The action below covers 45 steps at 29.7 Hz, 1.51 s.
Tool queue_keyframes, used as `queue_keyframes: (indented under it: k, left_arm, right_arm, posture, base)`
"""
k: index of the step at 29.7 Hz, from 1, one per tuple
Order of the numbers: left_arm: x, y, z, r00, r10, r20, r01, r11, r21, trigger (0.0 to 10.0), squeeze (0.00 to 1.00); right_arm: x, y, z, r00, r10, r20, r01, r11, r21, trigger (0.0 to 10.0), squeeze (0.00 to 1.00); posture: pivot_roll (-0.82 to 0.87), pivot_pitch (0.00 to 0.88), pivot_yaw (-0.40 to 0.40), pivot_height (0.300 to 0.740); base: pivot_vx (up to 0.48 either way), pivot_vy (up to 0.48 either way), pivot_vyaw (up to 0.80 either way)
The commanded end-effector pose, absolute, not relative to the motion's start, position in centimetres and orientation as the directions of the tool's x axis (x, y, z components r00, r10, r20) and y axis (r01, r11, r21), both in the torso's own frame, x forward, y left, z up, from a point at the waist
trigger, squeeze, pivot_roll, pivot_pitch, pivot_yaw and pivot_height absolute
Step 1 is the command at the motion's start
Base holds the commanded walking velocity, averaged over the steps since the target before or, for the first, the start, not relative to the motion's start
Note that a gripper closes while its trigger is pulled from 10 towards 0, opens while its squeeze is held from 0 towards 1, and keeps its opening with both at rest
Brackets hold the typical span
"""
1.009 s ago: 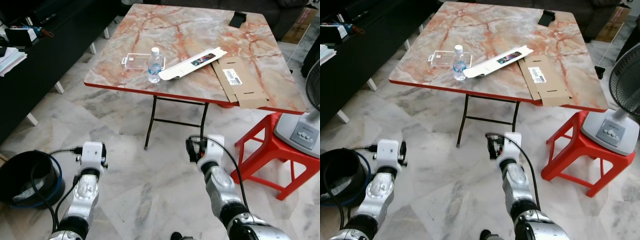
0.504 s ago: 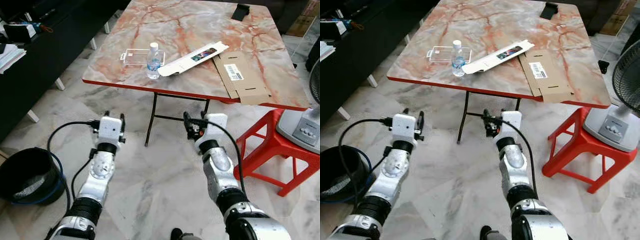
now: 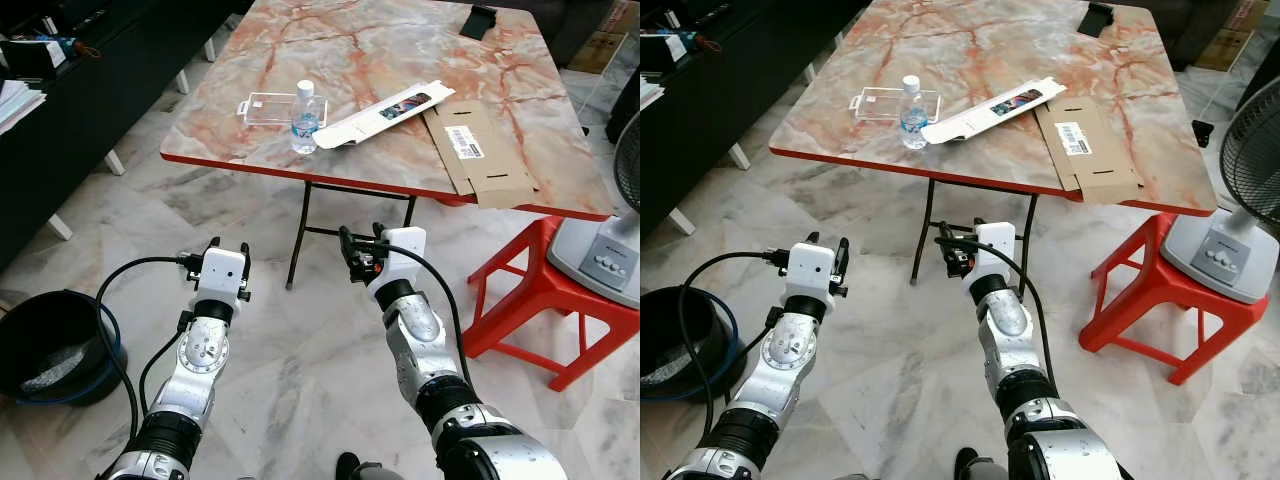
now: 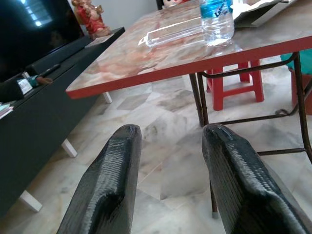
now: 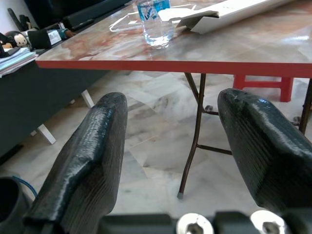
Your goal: Picking trash to rubbish bin
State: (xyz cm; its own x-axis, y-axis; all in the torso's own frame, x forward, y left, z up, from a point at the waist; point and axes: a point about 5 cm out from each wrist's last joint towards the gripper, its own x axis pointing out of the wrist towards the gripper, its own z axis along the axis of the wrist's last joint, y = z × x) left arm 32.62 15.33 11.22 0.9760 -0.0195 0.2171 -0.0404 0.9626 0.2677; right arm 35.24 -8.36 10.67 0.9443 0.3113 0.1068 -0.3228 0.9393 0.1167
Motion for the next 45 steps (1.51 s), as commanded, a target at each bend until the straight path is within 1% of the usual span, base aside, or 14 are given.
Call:
queue_keyframes:
  k: [1,4,5,6,10,15,20,28,31,42,45]
  left_arm:
    - [33.0,14.9,11.8,0.974,-0.015,0.226,-0.039,0.971,0.234,10.0,0.00]
    - [33.5,14.1,12.2,0.971,-0.053,0.233,-0.007,0.968,0.251,10.0,0.00]
    - [33.7,14.1,12.2,0.973,-0.047,0.226,-0.012,0.967,0.253,10.0,0.00]
    - [33.8,14.1,12.2,0.974,-0.042,0.224,-0.016,0.968,0.250,10.0,0.00]
    - [34.0,13.8,13.3,0.962,-0.031,0.271,-0.033,0.972,0.231,10.0,0.00]
    - [34.1,14.0,14.2,0.950,-0.013,0.313,-0.059,0.974,0.220,10.0,0.00]
    - [34.3,14.4,15.2,0.936,0.005,0.352,-0.087,0.972,0.219,10.0,0.00]
    - [34.7,14.2,16.2,0.925,0.007,0.379,-0.092,0.974,0.206,10.0,0.00]
    - [34.8,14.3,16.4,0.923,0.009,0.384,-0.096,0.973,0.208,10.0,0.00]
    - [34.7,14.5,17.0,0.916,0.010,0.402,-0.102,0.972,0.210,10.0,0.00]
    - [34.6,14.5,16.9,0.916,0.009,0.401,-0.101,0.973,0.209,10.0,0.00]
  right_arm:
    - [35.0,-8.8,10.5,0.945,0.306,0.115,-0.316,0.944,0.089,10.0,0.00]
    - [35.0,-8.8,10.6,0.946,0.301,0.121,-0.312,0.946,0.088,10.0,0.00]
    - [35.0,-8.8,10.6,0.947,0.299,0.121,-0.310,0.946,0.091,10.0,0.00]
    - [35.0,-8.8,10.6,0.947,0.298,0.122,-0.309,0.946,0.092,10.0,0.00]
    - [35.0,-8.1,11.2,0.938,0.312,0.154,-0.328,0.940,0.092,10.0,0.00]
    - [35.2,-7.2,12.3,0.925,0.321,0.201,-0.345,0.933,0.098,10.0,0.00]
    - [35.7,-6.8,14.4,0.904,0.327,0.275,-0.358,0.931,0.070,10.0,0.00]
    - [36.1,-6.9,15.3,0.896,0.335,0.292,-0.366,0.929,0.055,10.0,0.00]
    - [36.1,-6.9,15.3,0.895,0.333,0.298,-0.368,0.927,0.071,10.0,0.00]
    - [35.8,-6.4,15.1,0.894,0.338,0.294,-0.373,0.925,0.071,10.0,0.00]
    - [35.8,-6.3,15.1,0.894,0.342,0.288,-0.379,0.922,0.081,10.0,0.00]
  posture:
    - [0.09,0.139,-0.021,0.740]
    - [0.08,0.133,-0.018,0.740]
    - [0.07,0.112,-0.013,0.740]
    - [0.07,0.112,-0.013,0.740]
    - [0.09,0.087,-0.013,0.740]
    - [0.10,0.072,-0.014,0.740]
    - [0.09,0.066,-0.018,0.740]
    - [0.10,0.085,-0.031,0.740]
    - [0.10,0.098,-0.027,0.740]
    - [0.11,0.121,-0.023,0.740]
    - [0.12,0.123,-0.023,0.740]
  base:
    - [0.000,0.000,0.00]
    - [0.000,0.000,0.00]
    - [0.000,0.000,0.00]
    - [0.000,0.000,0.00]
    - [0.000,0.000,0.00]
    - [0.000,0.000,0.00]
    - [0.263,0.000,0.00]
    - [0.291,0.000,0.00]
    - [0.291,0.000,-0.80]
    - [0.289,0.000,0.00]
    - [0.292,0.000,-0.80]
